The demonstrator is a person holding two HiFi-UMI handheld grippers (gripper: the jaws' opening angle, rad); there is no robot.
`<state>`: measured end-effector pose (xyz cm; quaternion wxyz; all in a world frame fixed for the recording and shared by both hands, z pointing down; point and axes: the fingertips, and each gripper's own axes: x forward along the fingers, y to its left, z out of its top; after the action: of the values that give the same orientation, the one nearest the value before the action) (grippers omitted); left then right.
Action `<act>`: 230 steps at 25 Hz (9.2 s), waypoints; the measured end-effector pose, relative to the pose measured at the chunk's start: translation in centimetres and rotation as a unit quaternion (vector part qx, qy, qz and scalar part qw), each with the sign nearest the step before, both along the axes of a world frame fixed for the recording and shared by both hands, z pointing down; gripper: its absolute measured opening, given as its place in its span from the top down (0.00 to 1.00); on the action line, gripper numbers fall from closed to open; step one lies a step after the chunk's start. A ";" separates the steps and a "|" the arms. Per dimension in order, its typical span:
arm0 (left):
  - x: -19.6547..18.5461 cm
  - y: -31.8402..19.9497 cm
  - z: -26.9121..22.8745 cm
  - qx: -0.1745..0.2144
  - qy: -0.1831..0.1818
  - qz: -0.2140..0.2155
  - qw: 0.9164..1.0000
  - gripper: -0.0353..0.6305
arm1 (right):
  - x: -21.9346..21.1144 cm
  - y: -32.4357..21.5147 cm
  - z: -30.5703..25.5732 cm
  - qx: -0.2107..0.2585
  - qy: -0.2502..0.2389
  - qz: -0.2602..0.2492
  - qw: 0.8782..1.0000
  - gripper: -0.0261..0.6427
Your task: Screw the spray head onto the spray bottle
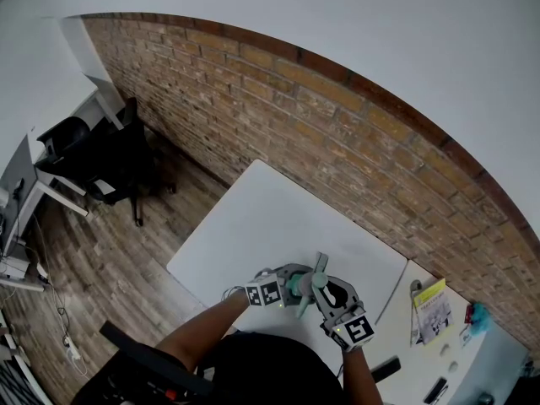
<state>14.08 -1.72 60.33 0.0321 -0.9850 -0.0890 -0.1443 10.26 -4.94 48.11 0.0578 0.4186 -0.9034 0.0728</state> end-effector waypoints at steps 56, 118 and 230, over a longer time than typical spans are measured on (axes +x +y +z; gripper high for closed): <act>0.3 -0.5 0.5 0.012 -0.004 -0.031 0.999 0.44 | -0.3 1.3 0.4 0.004 0.021 -0.001 1.000 0.65; -6.5 1.6 3.0 0.000 -0.024 -0.199 0.980 0.11 | 2.4 14.1 -1.2 0.031 -0.035 0.114 0.992 0.60; -2.7 0.2 4.9 -0.013 0.021 -0.148 0.989 0.13 | -0.9 1.6 3.8 -0.196 0.220 0.083 0.952 0.56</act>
<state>11.40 -1.52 65.19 -0.0011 -0.9905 0.0565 -0.1256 9.40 -3.32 51.94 0.3296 0.4779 -0.7986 0.1589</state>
